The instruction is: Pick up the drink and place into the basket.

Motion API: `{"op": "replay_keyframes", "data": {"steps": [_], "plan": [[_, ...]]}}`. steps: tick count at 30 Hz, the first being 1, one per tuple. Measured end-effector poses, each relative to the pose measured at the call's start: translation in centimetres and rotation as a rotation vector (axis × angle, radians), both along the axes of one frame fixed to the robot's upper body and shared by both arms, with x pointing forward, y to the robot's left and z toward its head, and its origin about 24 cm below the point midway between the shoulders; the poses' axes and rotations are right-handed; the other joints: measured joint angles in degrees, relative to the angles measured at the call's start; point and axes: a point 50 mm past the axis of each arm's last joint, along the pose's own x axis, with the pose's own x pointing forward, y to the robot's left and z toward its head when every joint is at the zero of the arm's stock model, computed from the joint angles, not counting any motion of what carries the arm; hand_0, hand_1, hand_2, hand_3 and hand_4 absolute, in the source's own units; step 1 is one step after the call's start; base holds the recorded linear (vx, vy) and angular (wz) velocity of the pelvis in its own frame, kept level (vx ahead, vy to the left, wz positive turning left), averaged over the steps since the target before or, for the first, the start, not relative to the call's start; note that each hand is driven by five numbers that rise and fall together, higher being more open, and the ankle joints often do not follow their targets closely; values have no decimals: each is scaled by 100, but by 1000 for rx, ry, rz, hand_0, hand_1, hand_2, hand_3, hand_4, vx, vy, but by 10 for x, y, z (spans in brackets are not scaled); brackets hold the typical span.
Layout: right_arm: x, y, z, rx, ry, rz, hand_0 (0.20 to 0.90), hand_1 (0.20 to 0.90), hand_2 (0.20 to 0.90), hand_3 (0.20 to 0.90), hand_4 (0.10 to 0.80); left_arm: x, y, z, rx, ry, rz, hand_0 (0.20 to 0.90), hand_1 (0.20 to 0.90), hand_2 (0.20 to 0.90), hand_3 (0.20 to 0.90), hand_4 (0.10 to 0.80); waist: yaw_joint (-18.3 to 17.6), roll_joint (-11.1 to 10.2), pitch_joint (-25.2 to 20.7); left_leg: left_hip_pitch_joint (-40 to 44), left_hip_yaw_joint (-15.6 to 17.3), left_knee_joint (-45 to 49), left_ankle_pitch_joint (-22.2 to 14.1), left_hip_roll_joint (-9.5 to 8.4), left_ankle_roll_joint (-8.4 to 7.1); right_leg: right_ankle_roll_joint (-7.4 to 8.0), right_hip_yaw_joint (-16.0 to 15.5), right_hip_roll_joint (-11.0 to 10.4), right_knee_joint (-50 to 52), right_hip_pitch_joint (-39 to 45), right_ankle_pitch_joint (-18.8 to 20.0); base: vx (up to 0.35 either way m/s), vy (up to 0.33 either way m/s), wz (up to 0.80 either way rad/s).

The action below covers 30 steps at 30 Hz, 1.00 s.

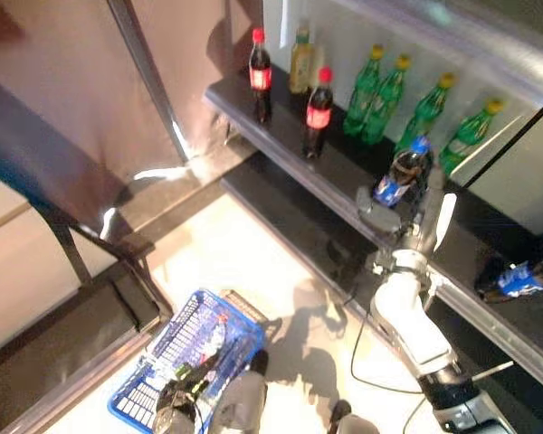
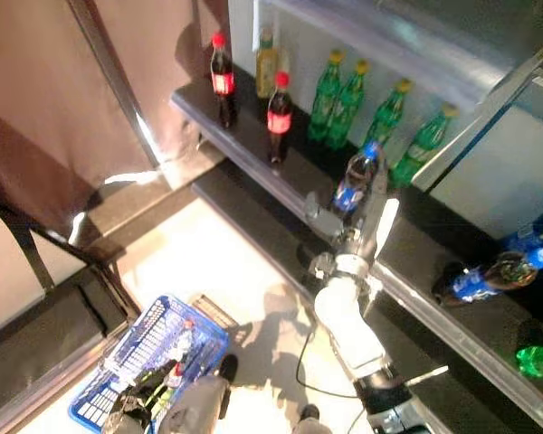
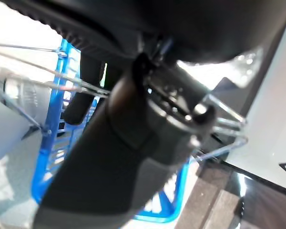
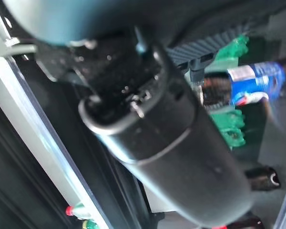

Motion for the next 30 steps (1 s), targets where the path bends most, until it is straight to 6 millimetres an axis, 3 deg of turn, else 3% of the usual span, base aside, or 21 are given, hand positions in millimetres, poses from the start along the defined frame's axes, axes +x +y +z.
{"op": "replay_keyframes", "data": {"steps": [5,12,17,30], "plan": [[5,0,11,56,-48,-126,900,900,900,900,800,21,4,11,12,-77,9,300,300,300,200,100,178,-52,417,-382,6,171,-16,20,-19,9,-10,-42,210,-353,-8,-100,-19,6],[9,-5,20,133,-89,-253,900,900,900,900,800,34,11,19,45,-118,2,300,300,300,200,100,168,-129,730,-647,27,312,2,-2,14,33,15,-70,282,-602,11,-54,4,-1],[13,-9,31,156,-126,-304,900,900,900,900,800,40,11,24,72,-142,-30,300,300,300,200,100,170,-165,776,-874,41,334,23,22,38,32,49,-56,354,-872,12,-33,-4,-2],[13,-10,35,196,-143,-363,900,900,900,900,800,51,5,29,82,-180,-66,300,300,300,200,100,53,-154,908,-956,222,328,30,22,99,43,283,-59,435,-1119,17,-4,11,-7]]}}
